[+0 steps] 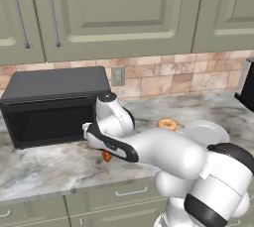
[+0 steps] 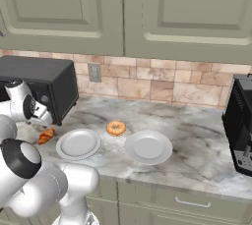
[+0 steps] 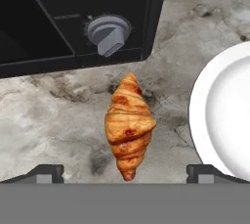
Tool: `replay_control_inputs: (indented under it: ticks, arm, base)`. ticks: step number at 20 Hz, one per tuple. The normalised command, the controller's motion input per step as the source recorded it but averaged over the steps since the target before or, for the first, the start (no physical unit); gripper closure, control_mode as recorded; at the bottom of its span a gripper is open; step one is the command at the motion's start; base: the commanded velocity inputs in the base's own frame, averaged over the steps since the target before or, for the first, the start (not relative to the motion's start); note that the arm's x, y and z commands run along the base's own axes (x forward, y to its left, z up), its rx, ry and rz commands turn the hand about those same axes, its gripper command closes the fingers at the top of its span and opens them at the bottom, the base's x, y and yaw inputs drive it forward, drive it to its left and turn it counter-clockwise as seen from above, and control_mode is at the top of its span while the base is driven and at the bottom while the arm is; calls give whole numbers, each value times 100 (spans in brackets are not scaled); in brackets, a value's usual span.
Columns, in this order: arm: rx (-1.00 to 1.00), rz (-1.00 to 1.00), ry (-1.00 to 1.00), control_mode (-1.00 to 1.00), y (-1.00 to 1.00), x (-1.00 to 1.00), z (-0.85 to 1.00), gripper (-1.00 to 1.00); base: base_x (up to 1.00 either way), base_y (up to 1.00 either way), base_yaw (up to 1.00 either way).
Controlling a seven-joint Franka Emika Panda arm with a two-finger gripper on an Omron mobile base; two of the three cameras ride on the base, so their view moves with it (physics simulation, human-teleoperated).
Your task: Place the pastries on the plates.
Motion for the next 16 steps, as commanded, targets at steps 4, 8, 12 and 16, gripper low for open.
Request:
replay_control_inputs:
  ticks: [4, 8, 12, 16]
  arm:
    - [0, 0, 0, -100, 0, 0, -34, -100]
    - [0, 0, 0, -100, 0, 0, -23, -100]
    - [0, 0, 0, -100, 0, 0, -17, -100]
    - [0, 0, 0, -100, 0, 0, -13, -100]
  base:
    - [0, 0, 0]
    - [0, 0, 0]
    - [0, 0, 0]
    - [0, 0, 0]
